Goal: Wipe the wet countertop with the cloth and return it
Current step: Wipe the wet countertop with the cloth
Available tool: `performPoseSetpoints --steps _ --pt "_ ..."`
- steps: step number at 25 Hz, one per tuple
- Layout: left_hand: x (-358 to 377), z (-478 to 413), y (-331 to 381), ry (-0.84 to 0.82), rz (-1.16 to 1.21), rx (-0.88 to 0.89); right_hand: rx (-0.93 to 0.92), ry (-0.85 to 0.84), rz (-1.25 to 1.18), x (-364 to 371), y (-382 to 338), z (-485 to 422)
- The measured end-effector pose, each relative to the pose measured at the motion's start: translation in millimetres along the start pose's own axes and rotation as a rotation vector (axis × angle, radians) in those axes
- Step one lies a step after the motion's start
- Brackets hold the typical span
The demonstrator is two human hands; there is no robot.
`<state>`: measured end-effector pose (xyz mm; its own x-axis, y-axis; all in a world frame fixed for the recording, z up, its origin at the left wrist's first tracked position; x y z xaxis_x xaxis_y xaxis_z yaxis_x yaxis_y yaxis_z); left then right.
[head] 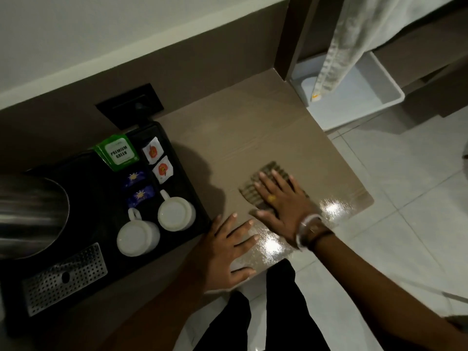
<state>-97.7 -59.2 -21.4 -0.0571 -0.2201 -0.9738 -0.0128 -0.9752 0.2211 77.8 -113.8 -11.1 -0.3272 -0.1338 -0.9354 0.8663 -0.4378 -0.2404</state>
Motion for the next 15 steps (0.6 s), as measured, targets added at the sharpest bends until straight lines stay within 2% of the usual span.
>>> performPoseSetpoints --steps 3,5,7,11,13,15 --pt "4 -1 -2 0.025 0.006 -0.013 0.185 0.073 -0.023 -20 64 -2" --pt "10 0 -3 0.032 -0.014 -0.009 0.370 0.136 -0.081 -48 99 -52" --pt "17 1 -5 0.027 -0.038 0.003 0.427 0.186 -0.133 -74 97 -126" --pt "30 3 -7 0.044 0.002 0.017 0.203 0.100 -0.112 -76 2 -239" --pt "27 3 -7 0.052 -0.001 0.015 0.035 0.053 -0.032 -63 -50 -238" --pt "22 3 -4 0.060 -0.047 0.018 -0.137 0.031 0.017 -49 -78 -196"
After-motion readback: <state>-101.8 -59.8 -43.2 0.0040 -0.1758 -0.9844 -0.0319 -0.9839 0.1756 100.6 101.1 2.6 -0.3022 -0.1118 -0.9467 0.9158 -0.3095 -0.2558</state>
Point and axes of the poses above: each hand's wrist, its own z-axis away from the middle knuckle, its own x-axis out of the palm, y = z × x, the point moved 8 cm from there along -z, towards the middle knuckle, and after that the axes turned 4 degrees about -z, right-handed, at the moved point
